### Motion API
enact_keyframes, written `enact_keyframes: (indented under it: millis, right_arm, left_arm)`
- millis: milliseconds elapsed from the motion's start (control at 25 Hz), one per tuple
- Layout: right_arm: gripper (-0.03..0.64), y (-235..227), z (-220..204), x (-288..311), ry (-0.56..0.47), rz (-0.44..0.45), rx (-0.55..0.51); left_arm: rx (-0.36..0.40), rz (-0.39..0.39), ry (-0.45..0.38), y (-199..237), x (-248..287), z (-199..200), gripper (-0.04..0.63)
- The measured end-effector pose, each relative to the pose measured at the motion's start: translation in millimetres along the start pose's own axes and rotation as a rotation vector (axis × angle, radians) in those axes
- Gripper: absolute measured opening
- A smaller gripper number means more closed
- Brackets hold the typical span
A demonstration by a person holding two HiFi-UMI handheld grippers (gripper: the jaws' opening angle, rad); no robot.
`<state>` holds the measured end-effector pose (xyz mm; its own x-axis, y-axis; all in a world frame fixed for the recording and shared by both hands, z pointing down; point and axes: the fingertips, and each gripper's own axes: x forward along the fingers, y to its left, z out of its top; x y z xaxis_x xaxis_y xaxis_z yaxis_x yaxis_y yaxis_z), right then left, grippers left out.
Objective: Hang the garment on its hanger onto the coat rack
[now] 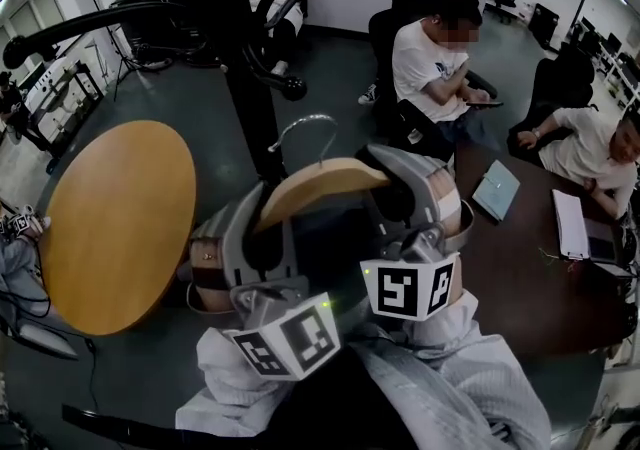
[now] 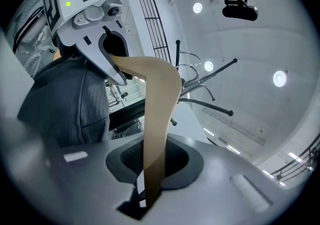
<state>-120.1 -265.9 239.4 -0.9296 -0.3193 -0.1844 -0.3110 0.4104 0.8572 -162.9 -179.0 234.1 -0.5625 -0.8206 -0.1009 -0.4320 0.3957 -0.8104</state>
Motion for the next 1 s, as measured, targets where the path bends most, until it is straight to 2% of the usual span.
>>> enact_keyframes:
  millis: [400, 720, 1000]
  right_arm:
    - [0.044, 0, -8, 50, -0.062, 0.038, -0.007]
    - [0.044, 14, -20, 94, -0.105, 0.132, 0.022]
    - [0.044, 52, -31, 124, -0.138, 0.225, 0.052]
  left_arm:
    - [-0.023, 0.032, 0.050, 10, 39, -18, 0.071]
    - [-0.040, 0.040, 0.143, 12, 71, -41, 0.071]
    - [-0.054, 0.040, 0.238, 0, 87, -79, 0.071]
